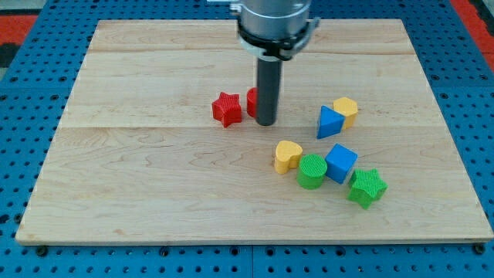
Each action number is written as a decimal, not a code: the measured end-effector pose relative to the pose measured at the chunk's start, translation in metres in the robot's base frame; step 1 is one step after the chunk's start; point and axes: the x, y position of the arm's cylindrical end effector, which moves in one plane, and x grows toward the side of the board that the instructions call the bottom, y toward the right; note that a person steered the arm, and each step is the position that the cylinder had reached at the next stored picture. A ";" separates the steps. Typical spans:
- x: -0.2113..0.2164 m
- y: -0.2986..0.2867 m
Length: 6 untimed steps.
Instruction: Push the red circle along with the red star towards the center left
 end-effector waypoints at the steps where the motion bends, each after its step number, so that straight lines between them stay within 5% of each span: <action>1: 0.010 0.028; 3: -0.029 0.012; 5: -0.045 -0.104; 6: -0.039 -0.017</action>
